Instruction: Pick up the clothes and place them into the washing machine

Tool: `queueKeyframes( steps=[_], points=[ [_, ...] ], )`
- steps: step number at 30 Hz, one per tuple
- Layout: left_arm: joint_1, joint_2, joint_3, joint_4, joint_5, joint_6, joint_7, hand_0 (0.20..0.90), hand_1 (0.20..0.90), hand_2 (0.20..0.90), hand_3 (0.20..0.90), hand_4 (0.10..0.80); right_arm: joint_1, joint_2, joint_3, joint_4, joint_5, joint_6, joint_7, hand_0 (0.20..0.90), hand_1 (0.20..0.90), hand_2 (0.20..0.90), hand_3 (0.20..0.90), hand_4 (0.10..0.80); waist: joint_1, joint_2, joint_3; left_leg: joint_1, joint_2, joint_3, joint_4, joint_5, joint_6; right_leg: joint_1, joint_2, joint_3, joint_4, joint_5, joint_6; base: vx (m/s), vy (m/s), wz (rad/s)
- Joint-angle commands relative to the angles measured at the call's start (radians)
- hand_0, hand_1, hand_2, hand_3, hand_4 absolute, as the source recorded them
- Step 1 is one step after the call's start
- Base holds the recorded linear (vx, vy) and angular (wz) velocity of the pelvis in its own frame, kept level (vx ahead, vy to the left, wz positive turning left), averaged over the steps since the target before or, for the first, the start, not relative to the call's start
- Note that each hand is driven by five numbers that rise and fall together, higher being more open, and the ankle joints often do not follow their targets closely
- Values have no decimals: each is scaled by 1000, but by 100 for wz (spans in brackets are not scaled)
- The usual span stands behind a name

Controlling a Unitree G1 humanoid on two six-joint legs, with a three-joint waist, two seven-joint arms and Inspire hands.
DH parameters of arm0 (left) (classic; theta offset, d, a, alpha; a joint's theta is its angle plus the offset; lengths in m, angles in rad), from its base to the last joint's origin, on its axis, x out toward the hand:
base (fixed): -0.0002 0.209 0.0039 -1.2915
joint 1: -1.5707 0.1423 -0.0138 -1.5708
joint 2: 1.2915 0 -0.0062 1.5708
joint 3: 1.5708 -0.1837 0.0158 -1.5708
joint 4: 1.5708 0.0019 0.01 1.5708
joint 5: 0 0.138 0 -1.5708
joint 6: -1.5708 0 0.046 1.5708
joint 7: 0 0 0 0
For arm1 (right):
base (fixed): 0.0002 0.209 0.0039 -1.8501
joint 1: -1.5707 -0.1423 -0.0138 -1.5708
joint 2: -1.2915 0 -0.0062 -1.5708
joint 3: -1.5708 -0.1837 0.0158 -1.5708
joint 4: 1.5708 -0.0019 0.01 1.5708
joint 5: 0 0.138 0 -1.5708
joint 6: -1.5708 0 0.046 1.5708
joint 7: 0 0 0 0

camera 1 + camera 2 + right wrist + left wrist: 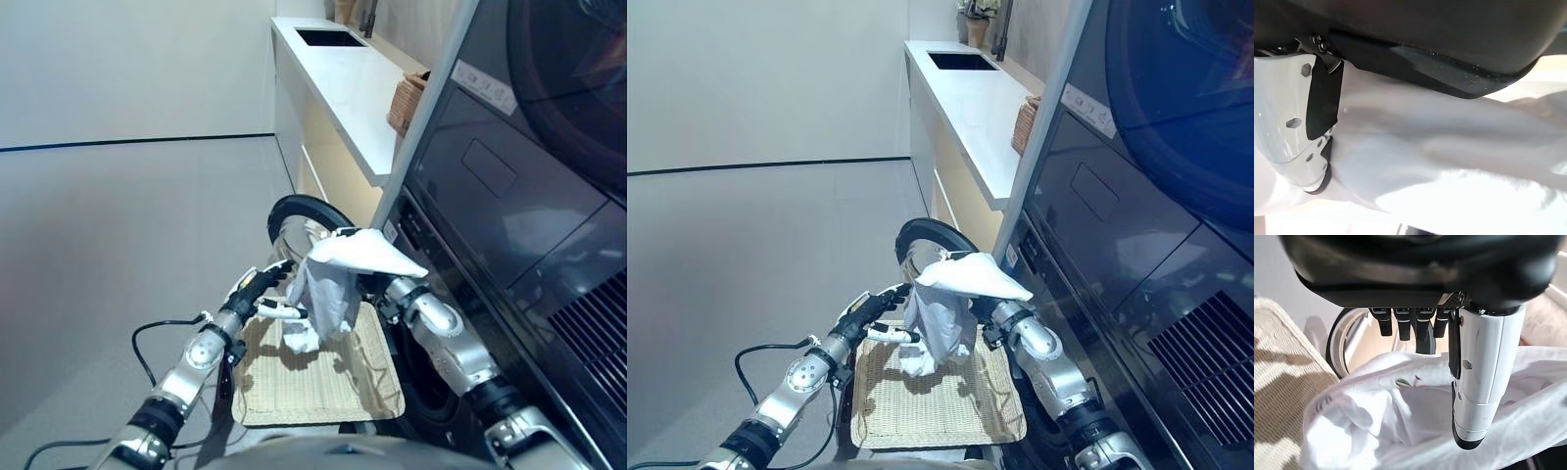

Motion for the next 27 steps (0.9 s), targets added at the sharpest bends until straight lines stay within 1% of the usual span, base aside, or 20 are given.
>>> queueKeyframes(
  steps=[1,8,10,27],
  points=[
    [-143,-20,-53,-4,-99,-84,-25,900,900,900,900,800,-185,3,-12,-137,87,-82,5,200,200,200,200,300,-4,-7,-58,-33,43,-54,-6,11,-56,52,-99,-10,31,-27,93,0,0,0],
    [-153,-31,-87,29,-250,-49,-138,900,900,900,900,800,-215,-1,5,-114,109,-77,14,200,200,200,200,300,-9,-4,-64,-29,43,-51,-5,8,-55,52,-100,-4,31,-26,93,1,0,0],
    [-152,-36,-91,41,-268,-45,-145,900,900,900,900,800,-218,-2,11,-111,111,-77,16,200,200,200,200,300,-11,-4,-65,-27,43,-51,-6,8,-55,52,-99,-3,31,-27,93,9,2,-3],
    [-173,-101,-169,86,-306,-28,-159,900,900,900,900,800,-258,10,28,-94,112,-82,-5,200,200,200,200,300,-14,-8,-64,-32,41,-53,-5,7,-54,49,-98,-2,33,-28,92,0,0,0]
  ],
)
